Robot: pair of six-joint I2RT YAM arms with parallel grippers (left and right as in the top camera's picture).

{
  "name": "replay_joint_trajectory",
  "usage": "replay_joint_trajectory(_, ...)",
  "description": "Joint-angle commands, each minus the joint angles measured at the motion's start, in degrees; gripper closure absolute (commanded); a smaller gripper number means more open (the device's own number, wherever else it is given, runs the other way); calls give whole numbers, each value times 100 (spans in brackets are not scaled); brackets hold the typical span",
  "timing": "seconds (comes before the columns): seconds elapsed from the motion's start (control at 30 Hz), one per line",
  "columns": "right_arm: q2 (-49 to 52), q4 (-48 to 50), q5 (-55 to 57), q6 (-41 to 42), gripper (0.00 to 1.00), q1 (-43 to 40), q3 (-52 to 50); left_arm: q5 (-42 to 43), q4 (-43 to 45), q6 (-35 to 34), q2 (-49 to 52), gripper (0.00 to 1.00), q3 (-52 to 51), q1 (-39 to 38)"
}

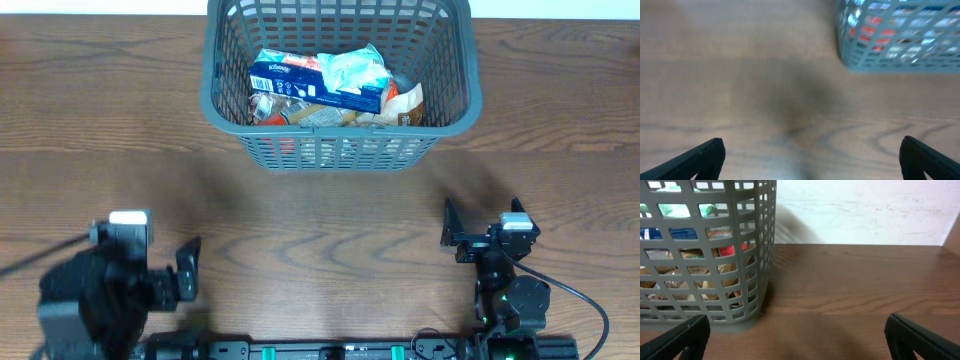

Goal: Pack container

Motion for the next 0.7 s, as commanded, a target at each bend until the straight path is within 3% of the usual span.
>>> replay_joint_trajectory(0.0,-46,-4,37,79,1,-57,-33,-42,262,68,-522,1,-433,-175)
replay_joint_trajectory(0.27,-46,-4,37,79,1,-57,-33,-44,2188,24,-1722,2,-2234,-313)
replay_joint_trajectory(0.53,-46,-4,37,79,1,-57,-33,-46,4758,26,-2105,2,-3707,-313)
replay_joint_trajectory(0.67,-46,-4,37,79,1,-57,-33,-46,5641,28,-2153,1,-4199,-315)
